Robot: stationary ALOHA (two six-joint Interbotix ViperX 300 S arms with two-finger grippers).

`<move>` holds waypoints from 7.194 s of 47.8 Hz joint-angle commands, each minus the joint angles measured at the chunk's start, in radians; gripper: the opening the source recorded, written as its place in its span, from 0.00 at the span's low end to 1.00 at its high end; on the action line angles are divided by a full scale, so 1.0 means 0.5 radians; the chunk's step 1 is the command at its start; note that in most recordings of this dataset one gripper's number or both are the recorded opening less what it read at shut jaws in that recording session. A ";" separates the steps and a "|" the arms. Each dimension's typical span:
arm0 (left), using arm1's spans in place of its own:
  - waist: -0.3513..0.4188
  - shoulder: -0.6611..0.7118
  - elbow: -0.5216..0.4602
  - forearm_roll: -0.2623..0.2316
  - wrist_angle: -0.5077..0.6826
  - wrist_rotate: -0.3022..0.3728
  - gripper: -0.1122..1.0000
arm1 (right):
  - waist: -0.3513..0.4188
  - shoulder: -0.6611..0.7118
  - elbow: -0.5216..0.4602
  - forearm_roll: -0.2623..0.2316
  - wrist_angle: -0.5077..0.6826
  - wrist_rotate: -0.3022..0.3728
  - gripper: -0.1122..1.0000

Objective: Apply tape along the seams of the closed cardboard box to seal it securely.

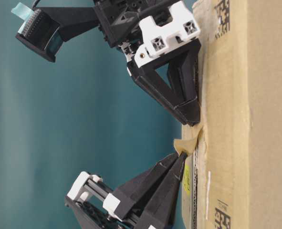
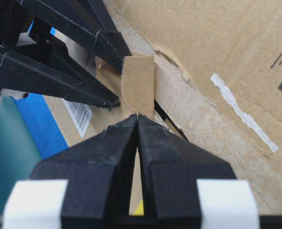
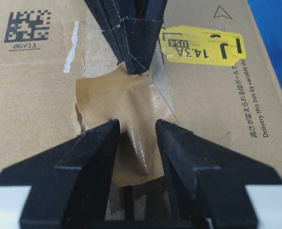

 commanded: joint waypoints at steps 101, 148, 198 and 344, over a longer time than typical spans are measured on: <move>0.015 -0.255 -0.114 0.003 0.742 0.175 0.56 | 0.012 -0.021 -0.034 0.055 0.107 0.000 0.51; -0.015 -0.172 0.025 -0.012 -0.227 -1.819 0.10 | -0.067 -0.123 -0.153 0.000 -0.025 -0.043 0.10; -0.021 0.104 0.233 -0.018 -0.396 -2.181 0.10 | 0.000 0.080 -0.012 0.028 -0.021 -0.006 0.10; -0.199 -0.819 0.466 -0.015 -0.049 -2.145 0.10 | 0.141 -1.243 0.454 0.110 0.534 -0.107 0.10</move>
